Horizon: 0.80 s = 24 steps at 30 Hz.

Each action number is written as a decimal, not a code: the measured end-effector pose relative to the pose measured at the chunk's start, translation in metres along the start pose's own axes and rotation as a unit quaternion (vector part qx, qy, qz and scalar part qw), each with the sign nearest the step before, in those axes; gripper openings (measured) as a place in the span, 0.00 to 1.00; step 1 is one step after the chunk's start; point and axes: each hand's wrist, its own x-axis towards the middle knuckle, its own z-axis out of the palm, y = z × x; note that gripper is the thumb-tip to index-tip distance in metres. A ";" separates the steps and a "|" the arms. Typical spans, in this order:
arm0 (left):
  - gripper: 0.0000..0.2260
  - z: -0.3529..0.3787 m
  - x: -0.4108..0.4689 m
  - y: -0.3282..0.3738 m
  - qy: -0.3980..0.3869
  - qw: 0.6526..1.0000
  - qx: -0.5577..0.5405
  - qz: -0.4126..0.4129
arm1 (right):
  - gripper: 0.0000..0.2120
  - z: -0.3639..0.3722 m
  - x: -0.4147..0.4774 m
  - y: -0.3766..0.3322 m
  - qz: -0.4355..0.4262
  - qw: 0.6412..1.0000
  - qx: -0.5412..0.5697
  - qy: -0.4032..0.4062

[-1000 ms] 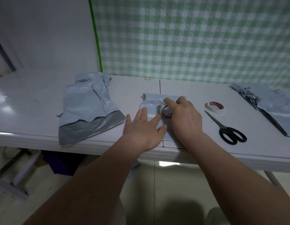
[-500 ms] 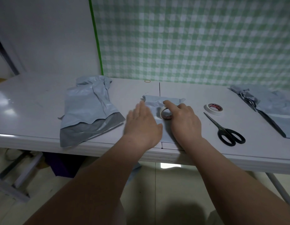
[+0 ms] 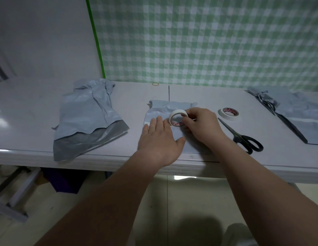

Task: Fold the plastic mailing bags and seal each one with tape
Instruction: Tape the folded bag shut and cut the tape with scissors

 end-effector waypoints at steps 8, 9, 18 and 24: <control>0.36 0.002 0.002 -0.002 0.003 1.000 0.002 -0.001 | 0.04 -0.006 0.013 -0.005 -0.053 0.996 0.050 -0.048; 0.36 0.002 0.002 -0.001 0.001 1.000 0.003 -0.001 | 0.05 -0.008 0.015 -0.004 -0.060 0.997 0.025 -0.052; 0.35 0.001 0.000 -0.001 0.006 1.000 -0.001 0.001 | 0.06 -0.016 0.030 -0.010 -0.054 0.984 -0.045 -0.165; 0.35 0.001 0.000 -0.001 0.005 1.000 -0.004 0.000 | 0.06 -0.018 0.035 -0.015 -0.038 0.981 -0.031 -0.185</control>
